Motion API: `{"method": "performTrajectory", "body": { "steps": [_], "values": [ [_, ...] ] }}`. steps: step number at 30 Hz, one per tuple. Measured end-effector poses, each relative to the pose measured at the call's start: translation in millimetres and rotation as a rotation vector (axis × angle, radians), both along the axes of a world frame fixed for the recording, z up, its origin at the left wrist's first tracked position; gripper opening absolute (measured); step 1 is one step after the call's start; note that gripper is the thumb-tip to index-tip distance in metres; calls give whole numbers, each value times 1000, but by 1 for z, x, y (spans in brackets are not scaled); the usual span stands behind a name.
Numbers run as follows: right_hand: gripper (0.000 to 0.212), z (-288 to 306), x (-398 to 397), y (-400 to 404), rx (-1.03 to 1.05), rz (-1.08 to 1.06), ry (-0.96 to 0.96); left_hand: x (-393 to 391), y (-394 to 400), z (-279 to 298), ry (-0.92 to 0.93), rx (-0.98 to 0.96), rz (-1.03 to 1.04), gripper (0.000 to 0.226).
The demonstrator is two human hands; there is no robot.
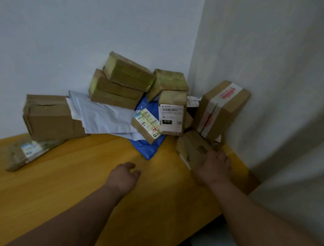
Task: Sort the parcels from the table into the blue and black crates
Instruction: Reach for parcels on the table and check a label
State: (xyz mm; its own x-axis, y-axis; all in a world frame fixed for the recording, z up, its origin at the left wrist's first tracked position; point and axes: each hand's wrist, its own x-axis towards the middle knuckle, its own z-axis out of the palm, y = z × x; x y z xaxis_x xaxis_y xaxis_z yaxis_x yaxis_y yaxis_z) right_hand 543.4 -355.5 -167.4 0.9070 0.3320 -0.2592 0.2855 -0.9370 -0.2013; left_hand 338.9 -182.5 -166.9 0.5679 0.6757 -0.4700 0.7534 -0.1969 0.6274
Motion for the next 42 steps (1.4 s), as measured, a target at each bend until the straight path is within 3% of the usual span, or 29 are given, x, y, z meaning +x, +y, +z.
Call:
{"method": "performTrajectory", "body": {
  "steps": [4, 10, 16, 21, 26, 32, 37, 42],
  "values": [
    [98, -15, 31, -12, -18, -55, 125, 26, -14, -6, 38, -15, 19, 45],
    [89, -28, 36, -18, 185, -61, 214, 32, -20, -8, 77, -17, 57, 44],
    [88, -34, 17, -30, 442, -138, 478, 22, -24, -9, 25, -58, 84, 45],
    [81, -21, -17, -35, 414, -80, 690, -1, -27, -8, -48, -107, 94, 53],
    [73, 5, -70, -24, 488, -158, 926, -44, -19, -2, -149, -238, 198, 68],
    [55, 13, -125, -10, 562, -171, 905, -109, -8, 4, -123, -367, 208, 72],
    [77, 9, -157, 0, 565, -210, 800, -144, -6, 10, -83, -407, 182, 70],
    [65, 19, -180, 3, 619, -241, 984, -161, -3, 11, -135, -369, 217, 75]
  ]
}}
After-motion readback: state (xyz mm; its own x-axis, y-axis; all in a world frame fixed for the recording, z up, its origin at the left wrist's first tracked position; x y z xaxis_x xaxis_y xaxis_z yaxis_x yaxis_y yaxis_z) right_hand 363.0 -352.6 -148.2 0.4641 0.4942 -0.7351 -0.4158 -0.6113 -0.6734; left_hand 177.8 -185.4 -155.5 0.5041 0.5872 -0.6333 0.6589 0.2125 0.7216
